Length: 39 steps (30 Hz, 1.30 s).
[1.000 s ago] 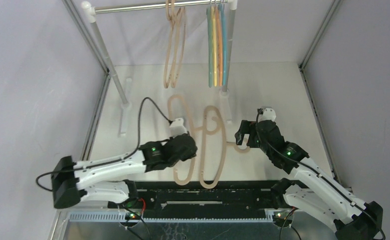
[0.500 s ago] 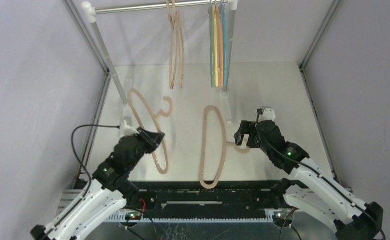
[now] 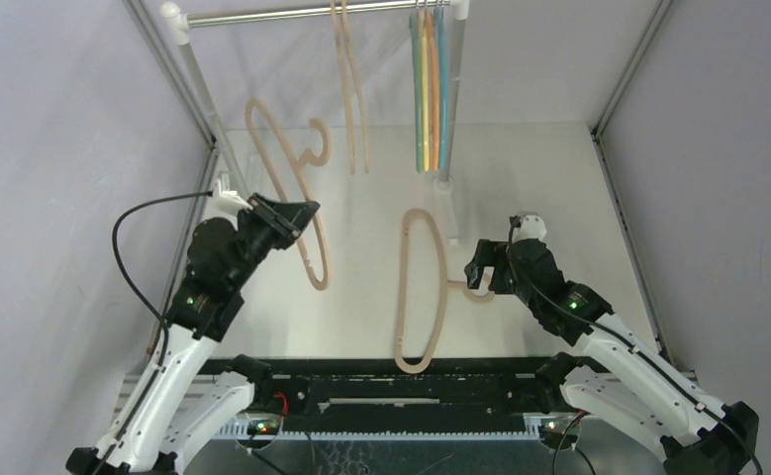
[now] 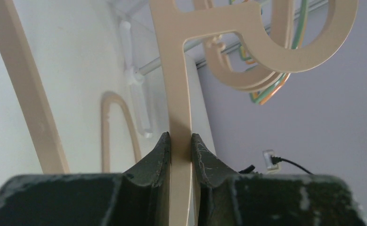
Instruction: Organize the hangers
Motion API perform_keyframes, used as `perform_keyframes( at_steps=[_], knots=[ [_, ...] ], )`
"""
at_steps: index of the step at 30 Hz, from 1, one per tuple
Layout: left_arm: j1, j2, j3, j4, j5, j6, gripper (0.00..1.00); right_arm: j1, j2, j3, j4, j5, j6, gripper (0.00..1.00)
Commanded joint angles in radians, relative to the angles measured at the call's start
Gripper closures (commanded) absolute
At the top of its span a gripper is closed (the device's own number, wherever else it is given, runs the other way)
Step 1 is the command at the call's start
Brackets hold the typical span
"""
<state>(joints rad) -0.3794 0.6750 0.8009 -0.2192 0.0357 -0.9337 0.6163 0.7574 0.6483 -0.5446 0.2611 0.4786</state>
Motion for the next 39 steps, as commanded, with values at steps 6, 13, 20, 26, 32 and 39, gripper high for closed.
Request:
perform_keyframes(
  at_steps=[6, 13, 20, 26, 32, 39],
  knots=[
    [0.082, 0.157, 0.250, 0.210, 0.185, -0.019, 1.00, -0.004, 0.000, 0.071, -0.001, 0.029, -0.005, 0.00],
    [0.111, 0.303, 0.405, 0.308, 0.238, -0.078, 1.00, -0.005, 0.014, 0.097, -0.007, 0.035, -0.010, 0.00],
    [0.138, 0.419, 0.477, 0.371, 0.250, -0.127, 1.00, -0.006, 0.020, 0.120, -0.013, 0.035, -0.013, 0.00],
    [0.181, 0.487, 0.458, 0.484, 0.259, -0.203, 1.00, -0.009, 0.030, 0.122, -0.008, 0.033, -0.014, 0.00],
    [0.198, 0.586, 0.515, 0.562, 0.260, -0.255, 1.00, -0.011, 0.054, 0.123, -0.001, 0.033, -0.012, 0.00],
    [0.204, 0.691, 0.583, 0.574, 0.246, -0.297, 1.00, -0.015, 0.063, 0.122, -0.004, 0.036, -0.009, 0.00]
  ],
)
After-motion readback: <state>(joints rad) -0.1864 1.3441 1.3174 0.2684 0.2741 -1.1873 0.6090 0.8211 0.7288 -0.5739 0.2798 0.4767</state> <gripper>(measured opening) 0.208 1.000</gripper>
